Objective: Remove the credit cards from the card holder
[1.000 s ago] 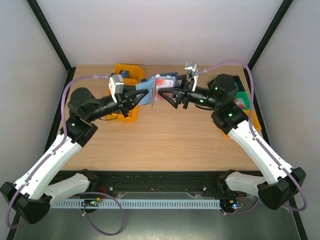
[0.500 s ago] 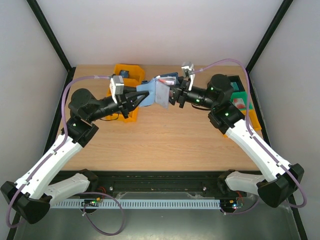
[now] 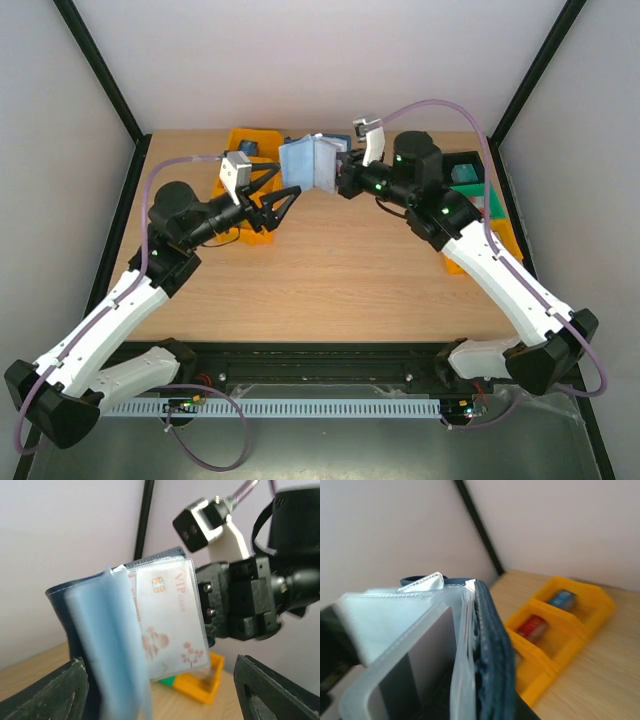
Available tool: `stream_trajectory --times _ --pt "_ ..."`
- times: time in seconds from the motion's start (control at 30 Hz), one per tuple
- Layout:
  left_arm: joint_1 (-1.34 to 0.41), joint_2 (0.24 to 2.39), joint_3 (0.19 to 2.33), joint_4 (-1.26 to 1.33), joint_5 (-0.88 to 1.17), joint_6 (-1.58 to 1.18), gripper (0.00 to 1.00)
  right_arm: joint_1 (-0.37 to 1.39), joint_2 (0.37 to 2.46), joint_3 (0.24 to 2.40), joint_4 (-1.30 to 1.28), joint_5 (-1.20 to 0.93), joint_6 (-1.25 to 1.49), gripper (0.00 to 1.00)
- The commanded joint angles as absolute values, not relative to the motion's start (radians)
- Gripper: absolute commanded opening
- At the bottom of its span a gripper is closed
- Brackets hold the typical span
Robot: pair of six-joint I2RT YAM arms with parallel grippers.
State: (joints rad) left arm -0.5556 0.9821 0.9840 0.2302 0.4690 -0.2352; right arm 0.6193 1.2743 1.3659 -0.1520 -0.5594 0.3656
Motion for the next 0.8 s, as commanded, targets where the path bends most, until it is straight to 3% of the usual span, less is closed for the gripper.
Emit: stream_trajectory --times 0.0,0.1,0.27,0.47,0.77 --pt "-0.547 0.958 0.948 0.210 0.359 -0.211 0.83 0.684 1.341 1.507 -0.483 -0.139 0.296 0.02" --pt "-0.540 0.955 0.928 0.191 0.290 -0.204 0.85 0.721 1.414 1.612 -0.612 0.013 0.280 0.02" --pt "-0.538 0.949 0.896 0.177 0.278 -0.205 0.86 0.775 1.486 1.707 -0.665 0.034 0.250 0.02" --pt "-0.535 0.945 0.872 0.175 0.301 -0.225 0.86 0.782 1.511 1.740 -0.669 -0.024 0.240 0.02" --pt "-0.471 0.926 0.856 0.187 0.346 -0.283 0.86 0.775 1.422 1.683 -0.529 -0.298 0.171 0.02"
